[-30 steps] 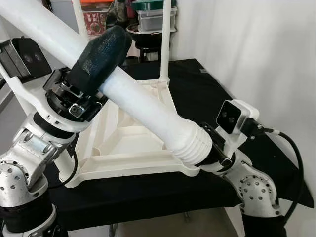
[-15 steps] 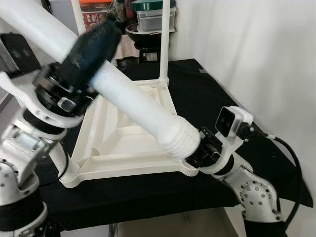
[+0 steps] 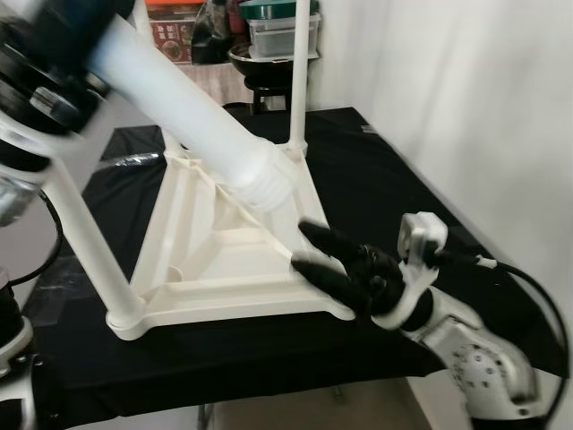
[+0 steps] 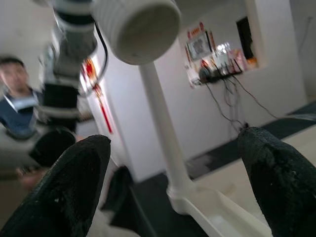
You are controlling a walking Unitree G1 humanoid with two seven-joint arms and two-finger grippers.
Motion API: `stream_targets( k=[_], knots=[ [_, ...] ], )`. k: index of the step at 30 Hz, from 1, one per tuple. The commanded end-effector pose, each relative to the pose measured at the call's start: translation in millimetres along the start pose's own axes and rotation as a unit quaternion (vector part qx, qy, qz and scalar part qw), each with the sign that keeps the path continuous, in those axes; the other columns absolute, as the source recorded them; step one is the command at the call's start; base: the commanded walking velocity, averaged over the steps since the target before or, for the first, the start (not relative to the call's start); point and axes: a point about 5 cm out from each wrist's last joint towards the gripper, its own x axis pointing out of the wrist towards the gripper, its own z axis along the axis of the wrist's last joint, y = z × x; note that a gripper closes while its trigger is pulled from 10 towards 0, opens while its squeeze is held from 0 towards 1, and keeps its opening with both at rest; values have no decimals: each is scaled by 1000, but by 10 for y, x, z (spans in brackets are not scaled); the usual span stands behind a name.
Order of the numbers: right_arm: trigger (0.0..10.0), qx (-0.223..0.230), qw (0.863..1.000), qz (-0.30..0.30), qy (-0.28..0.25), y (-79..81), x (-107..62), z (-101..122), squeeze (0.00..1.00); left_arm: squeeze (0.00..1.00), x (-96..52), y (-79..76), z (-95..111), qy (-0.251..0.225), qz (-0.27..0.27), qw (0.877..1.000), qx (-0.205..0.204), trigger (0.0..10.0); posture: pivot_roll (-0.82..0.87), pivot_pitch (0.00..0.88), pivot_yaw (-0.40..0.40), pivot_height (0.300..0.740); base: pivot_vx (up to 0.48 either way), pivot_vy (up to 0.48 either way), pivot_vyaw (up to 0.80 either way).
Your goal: Building children table
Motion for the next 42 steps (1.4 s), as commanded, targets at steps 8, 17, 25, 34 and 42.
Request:
stream_targets(
  k=[8,17,25,34,42],
  knots=[
    [10000,-149,979,48,131,-46,-71,291,1000,0,44,-33,-564,155,-43,987,-3,0,-52,0,5,740,0,0,0],
    [10000,-190,964,145,121,151,427,274,961,0,11,-132,-906,203,-109,973,-29,0,-52,0,7,740,0,0,0],
    [10000,-194,962,124,148,54,614,182,0,0,38,-150,-950,198,-123,972,-26,0,-45,0,-1,740,0,0,0],
    [10000,-172,970,53,163,-85,956,91,0,0,94,-197,-1076,189,-154,969,-25,0,-44,0,-10,740,0,0,0],
    [8196,-155,975,29,159,-112,1022,46,0,0,113,-226,-1143,194,-165,967,-22,0,-46,0,-11,740,0,0,0]
  ],
)
